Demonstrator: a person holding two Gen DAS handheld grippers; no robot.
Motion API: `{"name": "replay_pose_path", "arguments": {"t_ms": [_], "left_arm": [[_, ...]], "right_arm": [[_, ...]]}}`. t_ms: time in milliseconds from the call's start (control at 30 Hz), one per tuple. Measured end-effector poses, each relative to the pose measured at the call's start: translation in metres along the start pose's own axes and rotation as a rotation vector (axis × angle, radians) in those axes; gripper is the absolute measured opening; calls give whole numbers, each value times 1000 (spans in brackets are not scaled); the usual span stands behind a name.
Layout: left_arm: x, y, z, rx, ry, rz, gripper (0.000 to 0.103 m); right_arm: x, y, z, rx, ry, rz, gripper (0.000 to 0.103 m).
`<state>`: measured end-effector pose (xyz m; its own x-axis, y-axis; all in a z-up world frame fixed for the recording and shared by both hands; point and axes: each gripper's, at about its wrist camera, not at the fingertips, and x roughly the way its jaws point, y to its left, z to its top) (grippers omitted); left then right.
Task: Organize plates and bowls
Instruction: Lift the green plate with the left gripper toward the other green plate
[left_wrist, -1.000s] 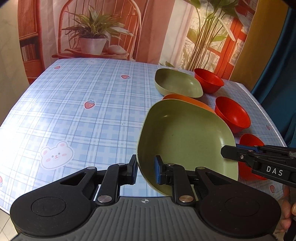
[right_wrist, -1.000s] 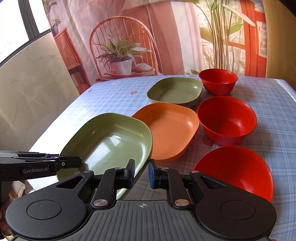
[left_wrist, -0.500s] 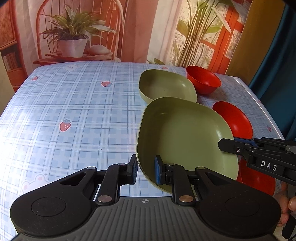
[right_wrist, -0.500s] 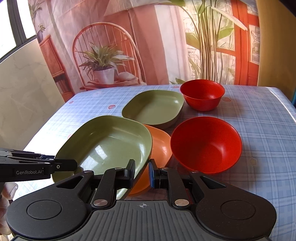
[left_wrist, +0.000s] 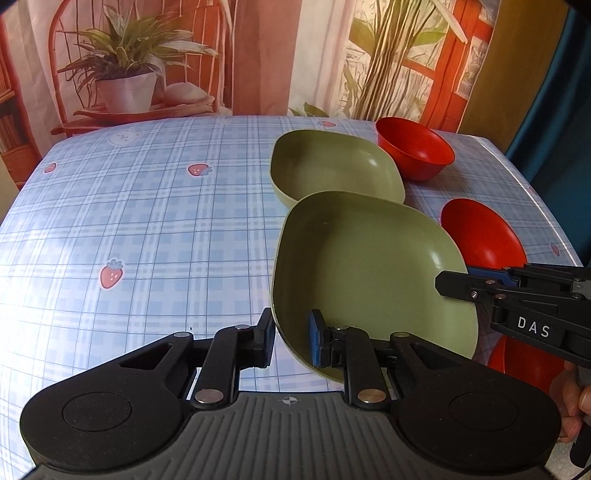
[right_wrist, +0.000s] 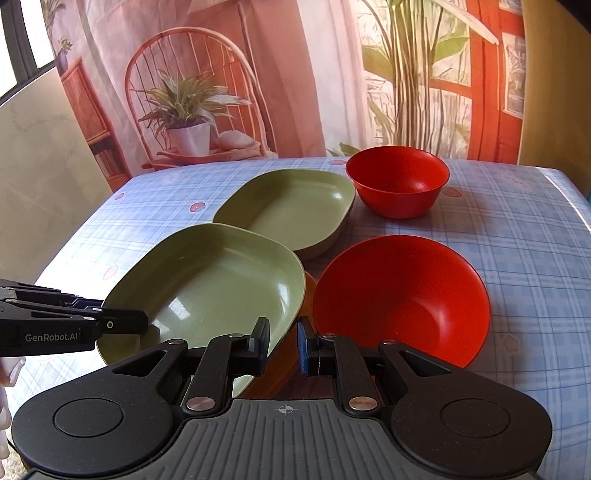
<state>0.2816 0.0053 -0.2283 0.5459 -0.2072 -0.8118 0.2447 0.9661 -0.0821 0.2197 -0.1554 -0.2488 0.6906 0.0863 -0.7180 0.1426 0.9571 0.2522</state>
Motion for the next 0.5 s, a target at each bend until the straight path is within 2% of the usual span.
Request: {"name": "replay_pose_path", "arguments": {"t_ms": [300, 500], "left_arm": [[6, 0, 0, -2, 12, 5, 21], [1, -1, 0, -3, -2, 12, 21]], "right_arm": [[0, -1, 0, -13, 5, -7, 16], [-4, -2, -1, -8, -5, -23, 20]]}}
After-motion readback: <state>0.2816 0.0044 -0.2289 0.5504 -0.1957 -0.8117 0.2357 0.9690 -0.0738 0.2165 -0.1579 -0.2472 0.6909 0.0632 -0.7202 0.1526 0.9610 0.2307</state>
